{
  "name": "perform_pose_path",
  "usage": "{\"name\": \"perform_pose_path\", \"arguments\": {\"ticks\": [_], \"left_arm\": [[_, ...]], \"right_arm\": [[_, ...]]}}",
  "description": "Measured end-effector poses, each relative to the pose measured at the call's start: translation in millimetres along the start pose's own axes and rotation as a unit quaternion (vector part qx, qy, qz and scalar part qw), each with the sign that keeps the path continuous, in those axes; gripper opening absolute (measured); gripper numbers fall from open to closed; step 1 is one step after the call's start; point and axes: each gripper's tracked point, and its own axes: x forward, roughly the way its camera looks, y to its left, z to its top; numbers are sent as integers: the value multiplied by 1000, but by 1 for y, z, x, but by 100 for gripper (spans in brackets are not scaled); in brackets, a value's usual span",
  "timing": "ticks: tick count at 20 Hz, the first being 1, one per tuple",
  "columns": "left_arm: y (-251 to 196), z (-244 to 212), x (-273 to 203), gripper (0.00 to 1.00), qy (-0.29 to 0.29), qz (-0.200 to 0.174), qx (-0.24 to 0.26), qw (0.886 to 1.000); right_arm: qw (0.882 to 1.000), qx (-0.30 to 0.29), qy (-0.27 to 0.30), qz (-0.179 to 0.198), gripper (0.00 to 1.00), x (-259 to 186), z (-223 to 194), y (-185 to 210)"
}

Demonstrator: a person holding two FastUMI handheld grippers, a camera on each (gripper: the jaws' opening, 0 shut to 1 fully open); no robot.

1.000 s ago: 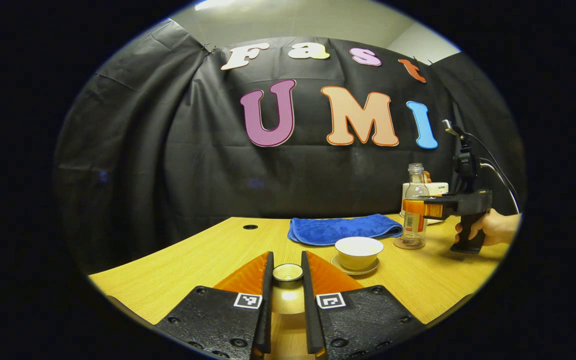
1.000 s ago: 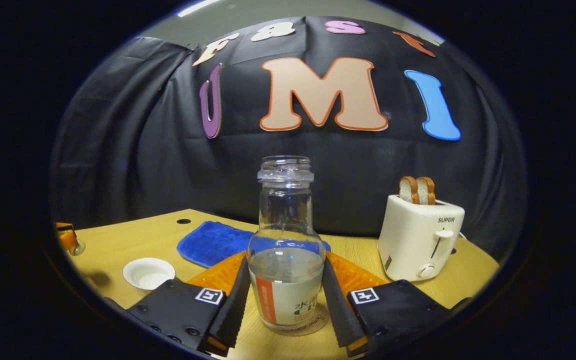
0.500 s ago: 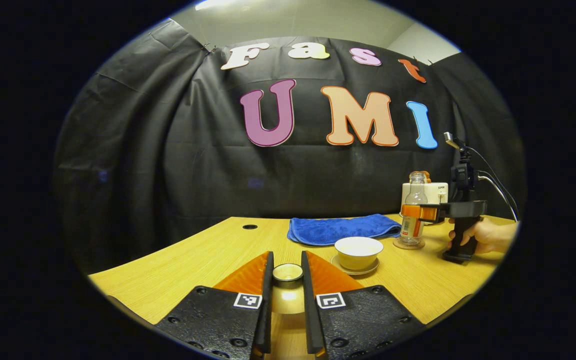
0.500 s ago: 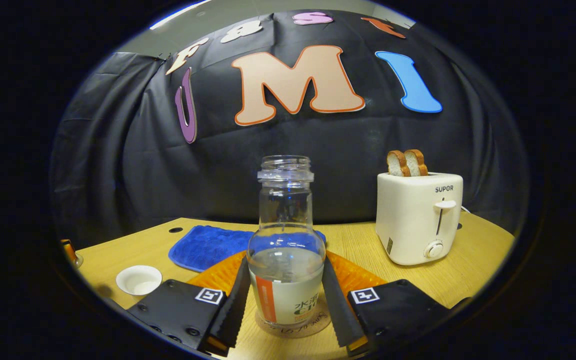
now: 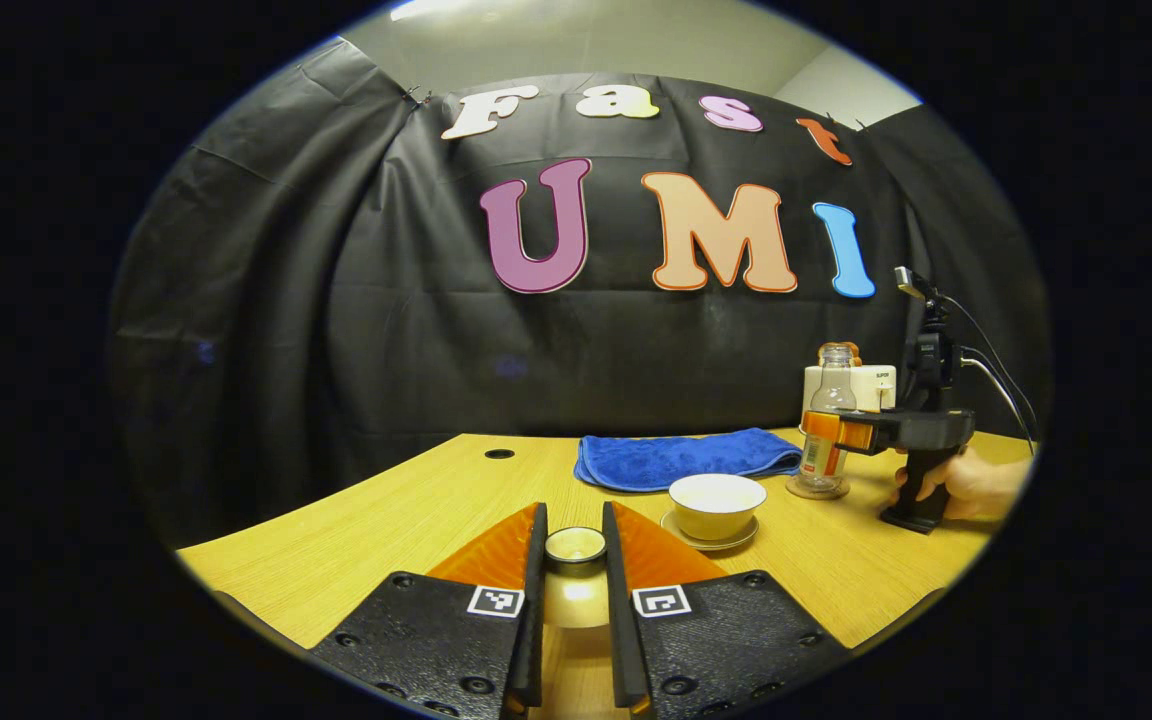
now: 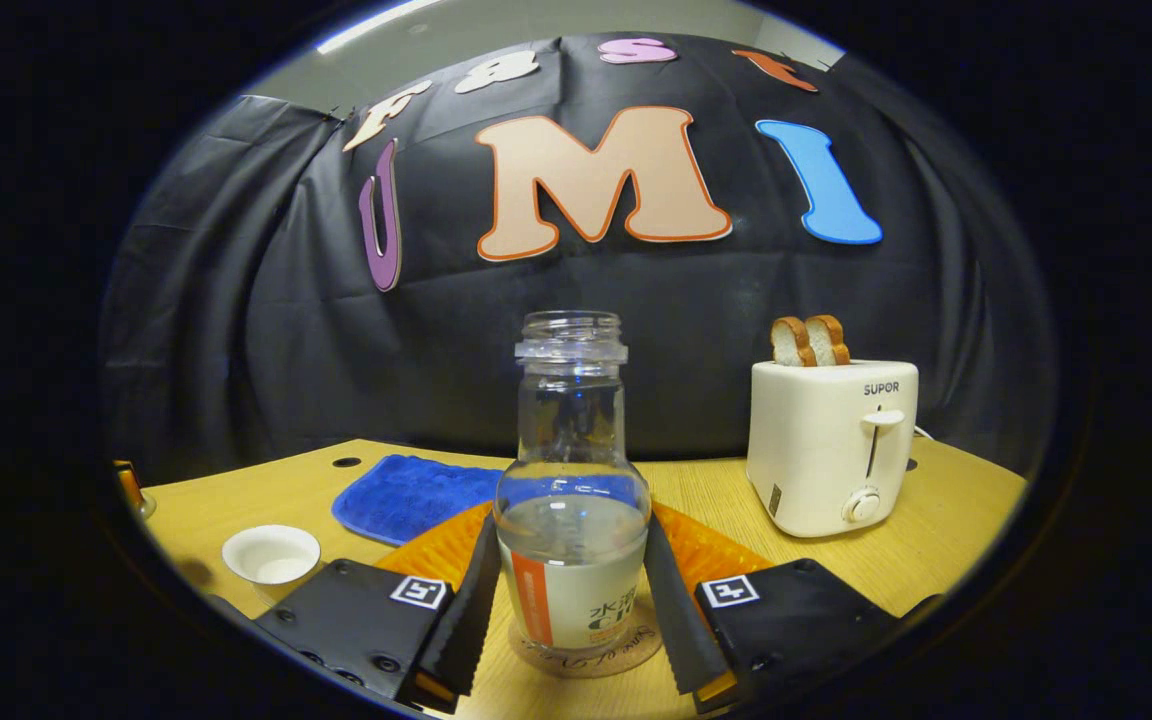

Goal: Open the teacup lid with one hand, grasp the water bottle and pour water into the teacup with the other hand; after pouring, place the water bottle on the coaster and then close the teacup lid.

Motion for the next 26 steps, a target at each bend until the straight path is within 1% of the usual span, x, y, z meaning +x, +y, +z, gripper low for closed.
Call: {"name": "perform_pose_path", "arguments": {"ticks": [3,4,7,11,12,15,16,18,19,20,25,26], "left_arm": [[0,0,0,25,0,-1,0,1000],[0,0,0,25,0,-1,0,1000],[0,0,0,25,0,0,0,1000],[0,0,0,25,0,1,0,1000],[0,0,0,25,0,1,0,1000],[0,0,0,25,0,1,0,1000],[0,0,0,25,0,1,0,1000],[0,0,0,25,0,1,0,1000],[0,0,0,25,0,1,0,1000],[0,0,0,25,0,1,0,1000],[0,-1,0,25,1,1,-1,1000],[0,-1,0,25,1,1,-1,1000]], "right_arm": [[1000,-20,-14,1,77,-3,4,1],[1000,-13,-15,-2,76,-4,3,2],[1000,-14,-14,-5,77,-4,3,2],[1000,-14,-12,-11,75,-4,2,0],[1000,-14,-11,-13,78,-5,2,0],[1000,-15,-13,-18,79,-7,3,-1],[1000,-15,-14,-18,81,-7,3,-1],[1000,-15,-16,-18,81,-7,3,-1],[1000,-14,-16,-17,80,-7,3,-1],[1000,-16,-16,-17,83,-7,3,-1],[999,-15,-16,-27,83,-9,3,-1],[999,-15,-19,-32,80,-12,3,-2]]}}
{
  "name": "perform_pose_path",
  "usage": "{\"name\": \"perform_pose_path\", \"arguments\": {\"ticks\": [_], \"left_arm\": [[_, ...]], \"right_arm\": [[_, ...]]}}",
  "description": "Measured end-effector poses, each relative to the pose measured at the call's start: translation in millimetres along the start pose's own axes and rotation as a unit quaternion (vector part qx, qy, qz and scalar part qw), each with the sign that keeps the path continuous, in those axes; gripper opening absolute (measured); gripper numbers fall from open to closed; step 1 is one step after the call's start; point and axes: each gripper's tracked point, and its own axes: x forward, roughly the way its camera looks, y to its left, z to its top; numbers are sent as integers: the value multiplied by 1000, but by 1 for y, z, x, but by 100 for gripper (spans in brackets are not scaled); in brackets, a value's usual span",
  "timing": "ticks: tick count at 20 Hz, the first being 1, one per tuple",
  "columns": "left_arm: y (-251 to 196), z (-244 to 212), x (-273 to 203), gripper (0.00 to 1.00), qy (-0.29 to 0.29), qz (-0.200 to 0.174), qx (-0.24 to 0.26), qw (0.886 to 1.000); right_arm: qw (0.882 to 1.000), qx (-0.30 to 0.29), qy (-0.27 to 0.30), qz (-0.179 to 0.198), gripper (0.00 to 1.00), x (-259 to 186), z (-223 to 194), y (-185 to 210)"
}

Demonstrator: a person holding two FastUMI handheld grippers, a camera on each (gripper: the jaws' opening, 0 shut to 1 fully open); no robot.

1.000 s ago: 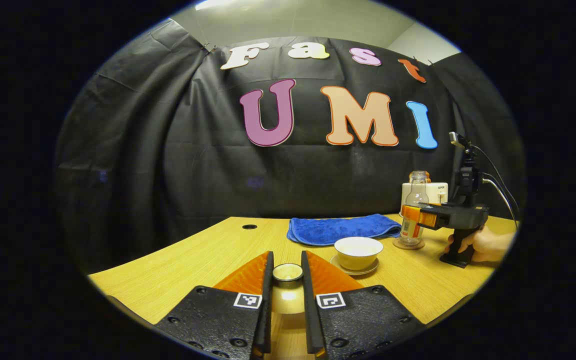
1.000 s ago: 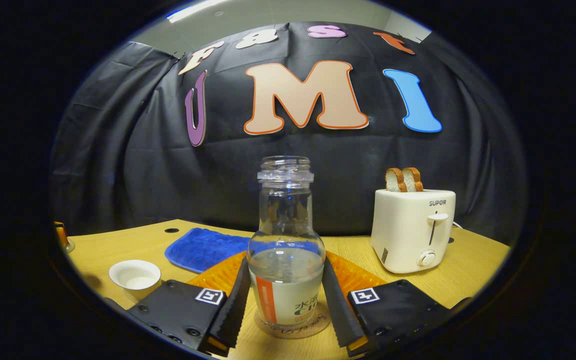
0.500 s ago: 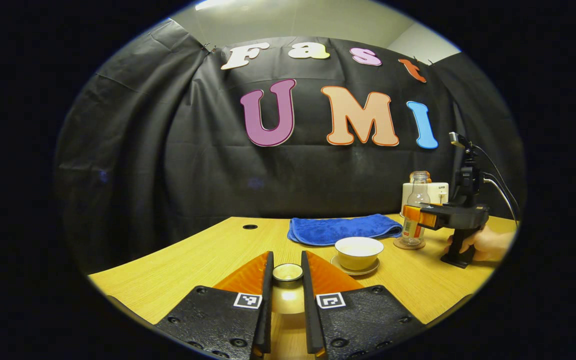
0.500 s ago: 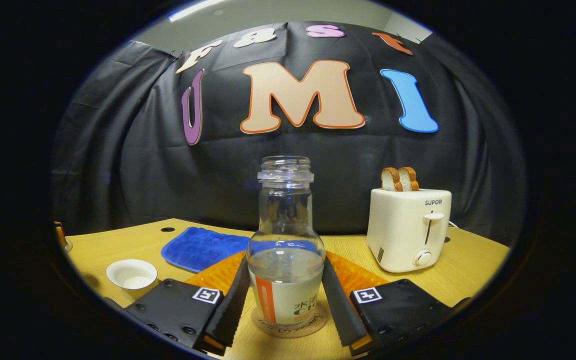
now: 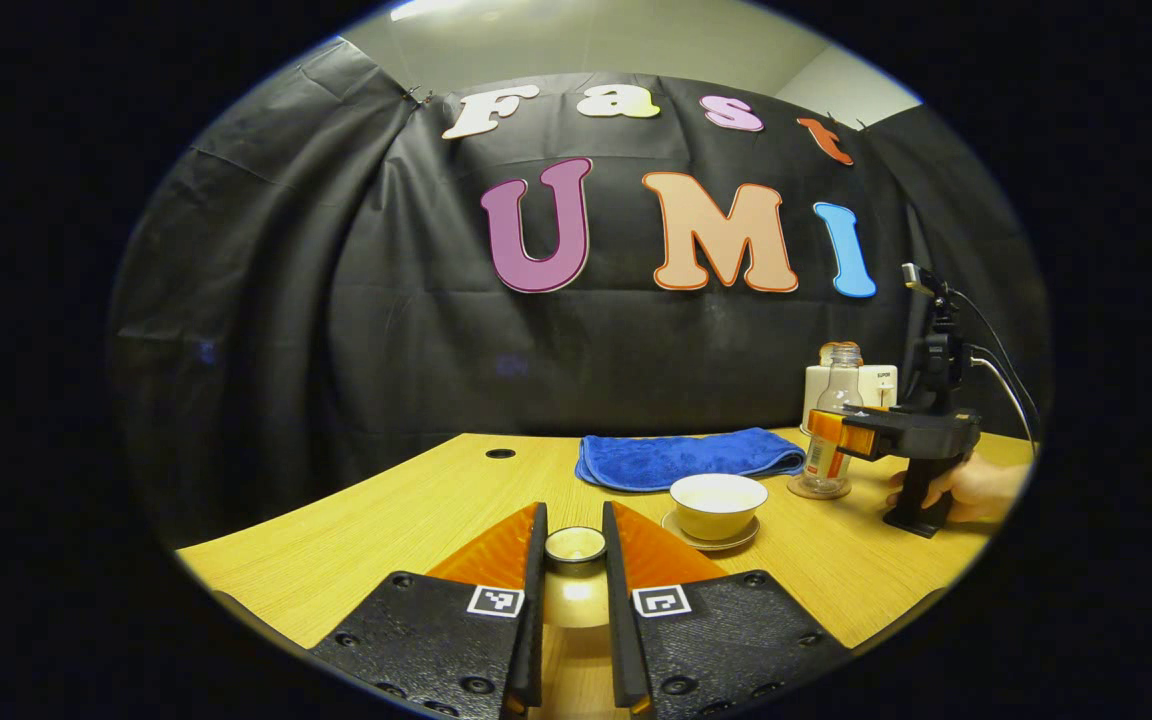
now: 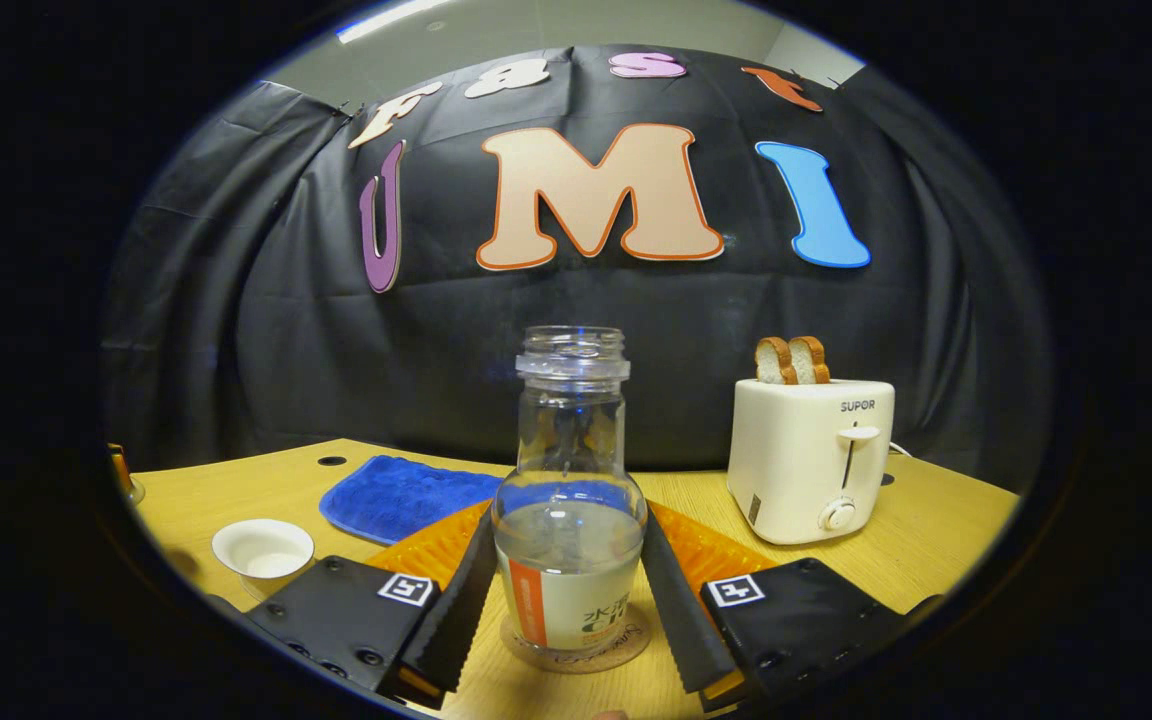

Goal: Open the teacup lid with one hand, grasp the water bottle and pour water into the teacup with the other hand; after pouring, place the water bottle on the coaster and then close the teacup lid.

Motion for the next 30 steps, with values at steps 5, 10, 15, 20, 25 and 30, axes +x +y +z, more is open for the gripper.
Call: {"name": "perform_pose_path", "arguments": {"ticks": [5,10,15,20,25,30], "left_arm": [[1,0,0,25,0,3,0,1000],[1,0,0,25,0,3,1,1000],[1,0,0,25,0,3,1,1000],[1,1,0,25,0,3,1,1000],[1,0,0,25,0,4,1,1000],[1,1,0,25,0,5,1,1000]], "right_arm": [[1000,0,1,-16,87,0,0,-4],[1000,-1,1,-18,92,0,-1,-4],[1000,-1,-1,-18,87,-3,-1,-3],[1000,-1,2,-15,87,-4,-2,-2],[1000,-1,5,-17,82,-5,-2,-2],[1000,-2,7,-17,82,-6,-3,-1]]}}
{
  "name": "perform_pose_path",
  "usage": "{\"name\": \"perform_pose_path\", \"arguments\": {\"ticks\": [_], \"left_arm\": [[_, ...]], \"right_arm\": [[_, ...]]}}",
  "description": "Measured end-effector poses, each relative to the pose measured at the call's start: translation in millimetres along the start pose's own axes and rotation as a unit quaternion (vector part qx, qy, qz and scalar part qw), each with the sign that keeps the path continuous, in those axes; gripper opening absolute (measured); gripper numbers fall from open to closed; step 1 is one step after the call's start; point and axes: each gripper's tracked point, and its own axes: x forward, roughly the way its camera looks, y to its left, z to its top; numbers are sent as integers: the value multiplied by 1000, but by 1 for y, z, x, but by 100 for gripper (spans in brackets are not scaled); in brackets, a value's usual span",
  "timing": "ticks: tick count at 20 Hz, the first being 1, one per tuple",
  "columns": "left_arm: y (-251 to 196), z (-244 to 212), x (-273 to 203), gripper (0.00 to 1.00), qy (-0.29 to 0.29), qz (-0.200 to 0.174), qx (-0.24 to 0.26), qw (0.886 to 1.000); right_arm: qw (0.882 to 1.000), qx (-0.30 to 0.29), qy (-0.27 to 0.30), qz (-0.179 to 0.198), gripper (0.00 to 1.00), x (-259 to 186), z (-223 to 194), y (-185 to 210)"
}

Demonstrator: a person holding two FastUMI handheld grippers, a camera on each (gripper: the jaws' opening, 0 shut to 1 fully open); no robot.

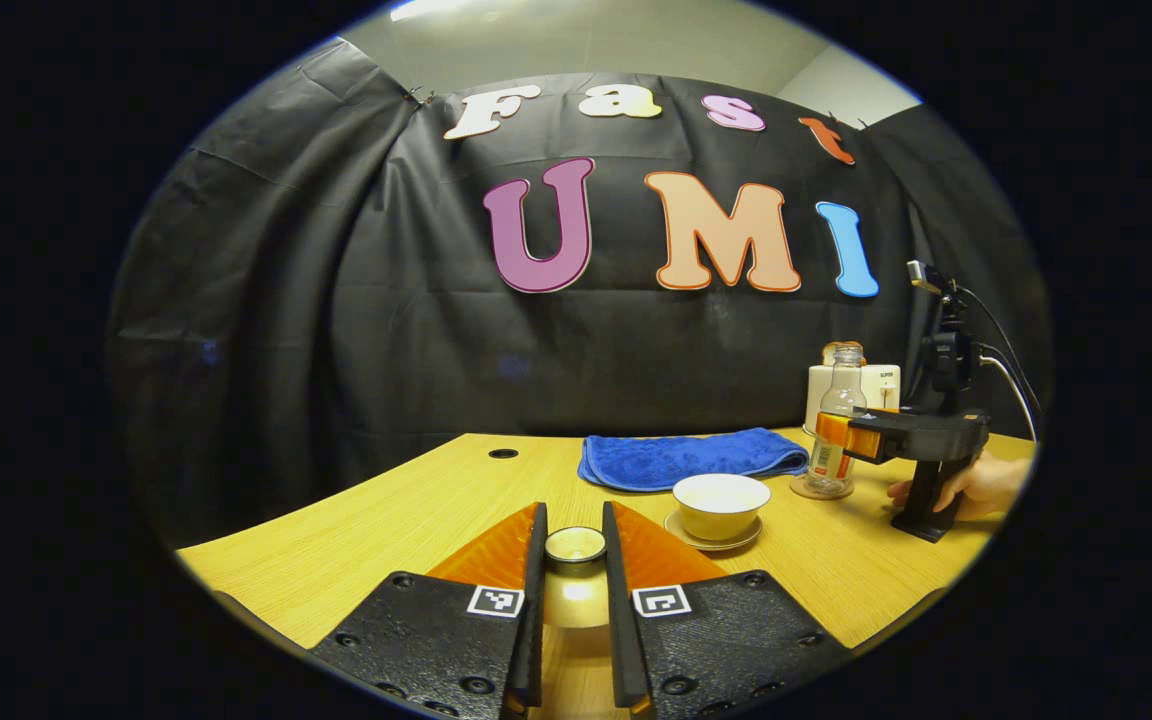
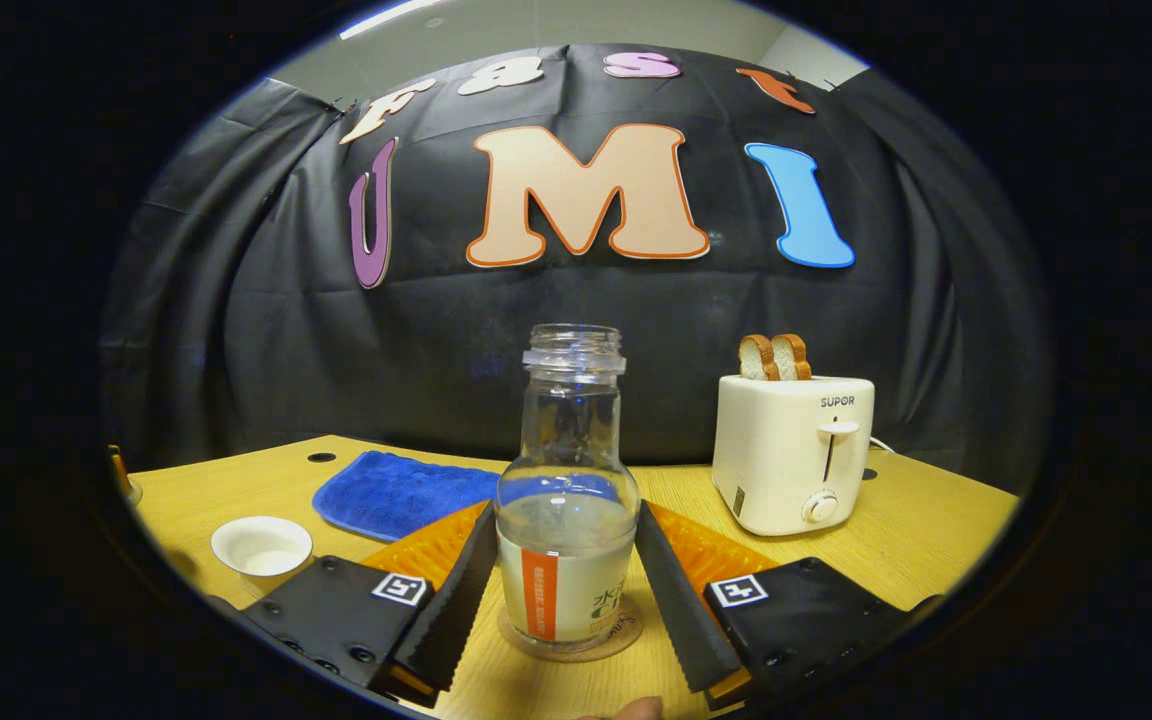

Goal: Open the teacup lid with one hand, grasp the water bottle and pour water into the teacup with the other hand; after pouring, place the water bottle on the coaster and then close the teacup lid.

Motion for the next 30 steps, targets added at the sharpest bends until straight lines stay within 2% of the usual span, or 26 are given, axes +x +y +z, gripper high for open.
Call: {"name": "perform_pose_path", "arguments": {"ticks": [3,5,6,8,9,10,12,17,18,21,26,29,30], "left_arm": [[0,-1,0,25,0,-2,0,1000],[0,-1,0,27,0,-3,-1,1000],[0,0,0,25,0,-3,-1,1000],[0,-1,0,25,0,-3,-1,1000],[0,-1,0,25,1,-3,-1,1000],[0,0,0,25,0,-3,-1,1000],[0,0,-1,25,1,-3,-1,1000],[0,-1,0,27,1,-3,-1,1000],[0,0,-1,27,1,-3,-1,1000],[-1,-1,0,27,1,-5,-2,1000],[-16,-6,10,25,1,-49,0,999],[-52,1,49,23,3,-88,2,996],[-57,-1,55,25,8,-96,6,995]], "right_arm": [[1000,0,1,-2,91,0,-1,0],[1000,0,7,-4,82,0,-3,1],[1000,1,13,-6,87,1,-6,1],[1000,2,15,-5,87,0,-5,1],[1000,3,17,-10,84,1,-6,-3],[1000,5,18,-11,93,1,-6,-3],[1000,5,21,-10,97,-1,-7,-2],[1000,-8,26,-1,97,-8,-9,2],[1000,-9,25,4,100,-11,-8,4],[1000,-11,23,10,97,-24,-8,6],[1000,-3,17,16,97,-66,-5,-3],[1000,-5,16,20,97,-94,-4,-14],[1000,-7,15,20,97,-103,-3,-20]]}}
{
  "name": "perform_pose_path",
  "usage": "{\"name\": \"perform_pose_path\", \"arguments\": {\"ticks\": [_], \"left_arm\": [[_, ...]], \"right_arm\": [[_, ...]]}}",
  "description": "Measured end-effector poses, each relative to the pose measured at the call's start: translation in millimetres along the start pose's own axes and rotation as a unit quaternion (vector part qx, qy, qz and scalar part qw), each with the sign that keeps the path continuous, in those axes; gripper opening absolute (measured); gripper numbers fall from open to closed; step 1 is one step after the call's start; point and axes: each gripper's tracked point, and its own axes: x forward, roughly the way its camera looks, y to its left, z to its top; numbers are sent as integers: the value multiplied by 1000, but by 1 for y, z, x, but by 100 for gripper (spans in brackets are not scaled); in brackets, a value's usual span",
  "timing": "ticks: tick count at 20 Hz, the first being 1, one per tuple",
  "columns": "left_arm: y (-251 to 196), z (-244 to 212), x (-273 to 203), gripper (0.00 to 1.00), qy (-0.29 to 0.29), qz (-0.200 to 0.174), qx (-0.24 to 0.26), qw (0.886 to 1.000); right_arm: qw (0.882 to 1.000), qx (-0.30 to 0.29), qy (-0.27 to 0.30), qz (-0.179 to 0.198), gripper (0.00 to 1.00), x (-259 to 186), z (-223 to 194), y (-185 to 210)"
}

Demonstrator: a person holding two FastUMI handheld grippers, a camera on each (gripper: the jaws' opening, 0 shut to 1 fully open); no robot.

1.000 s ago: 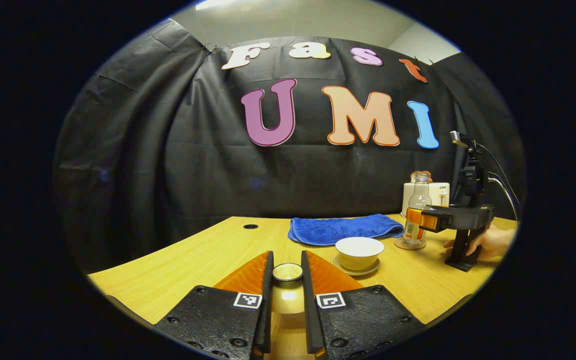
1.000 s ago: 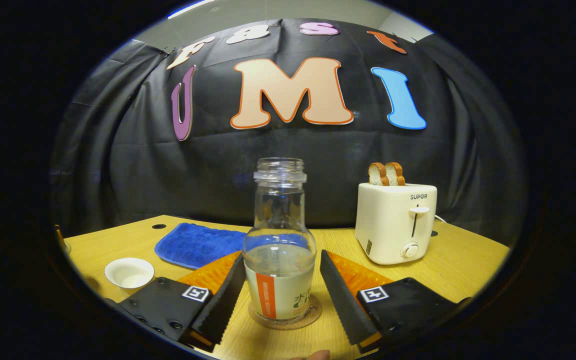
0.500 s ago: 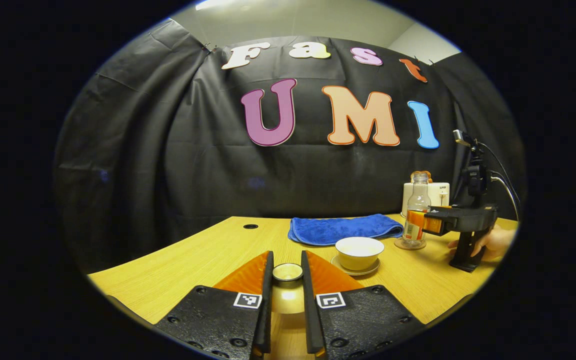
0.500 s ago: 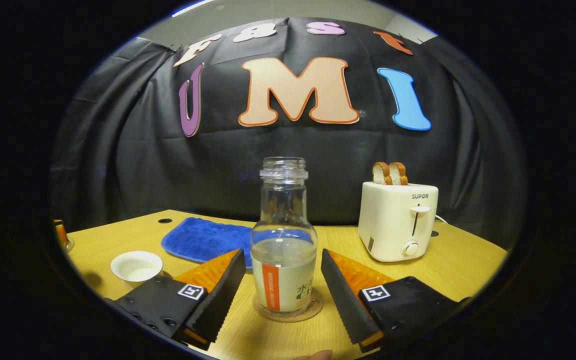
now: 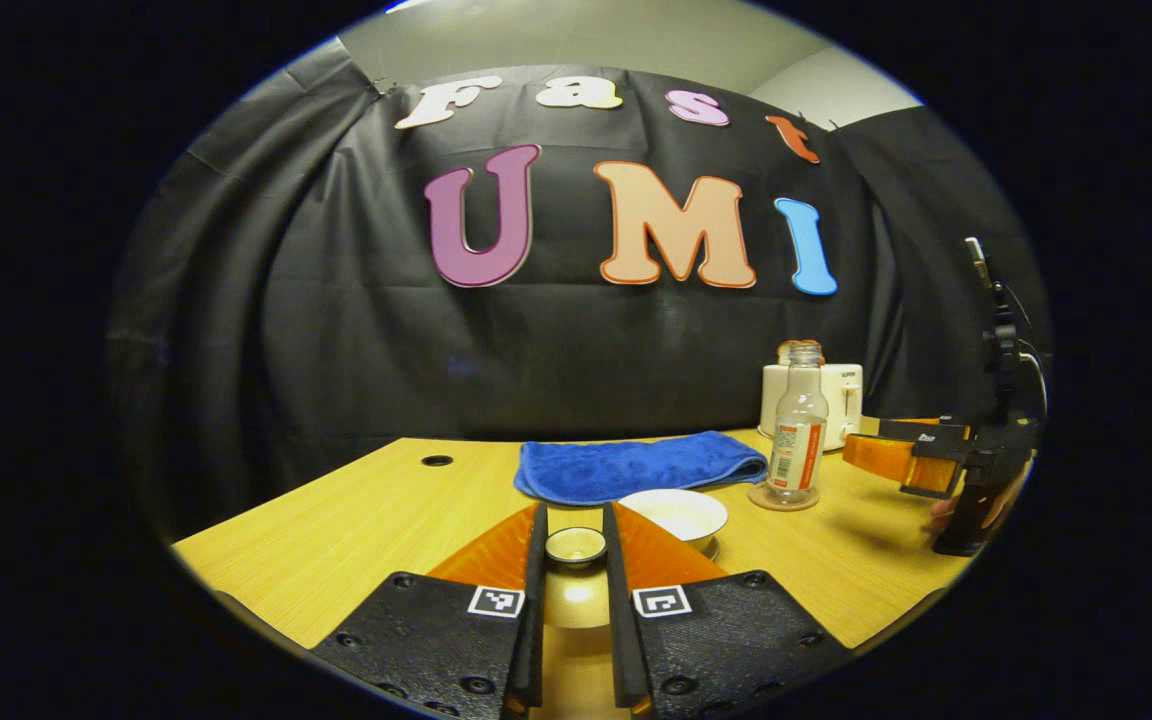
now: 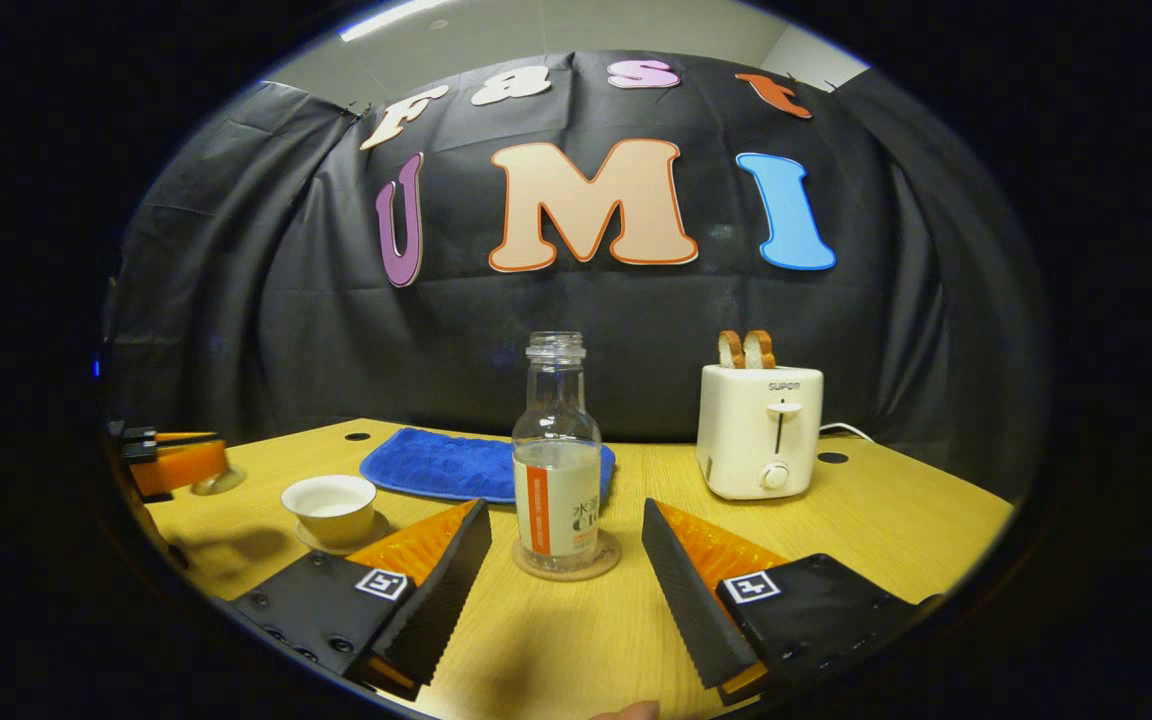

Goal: Open the teacup lid with one hand, grasp the water bottle and pour water into the teacup with the other hand; after pouring, place the water bottle on the coaster and then close the teacup lid.

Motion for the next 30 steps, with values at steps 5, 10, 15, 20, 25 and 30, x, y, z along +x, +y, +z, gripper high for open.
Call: {"name": "perform_pose_path", "arguments": {"ticks": [5,10,15,20,25,30], "left_arm": [[-15,-6,29,25,19,-15,30,999],[-34,-11,51,25,35,-26,50,998],[-49,-16,67,25,53,-33,72,995],[-59,-19,76,25,66,-38,88,993],[-57,-23,76,25,79,-30,99,991],[-51,-15,73,36,64,-21,89,994]], "right_arm": [[1000,2,-6,5,97,-36,2,-18],[1000,7,-6,13,97,-55,2,-26],[1000,6,1,21,97,-70,-1,-28],[1000,7,7,29,97,-81,-2,-29],[1000,8,3,28,97,-88,-2,-31],[1000,9,6,26,100,-87,-2,-32]]}}
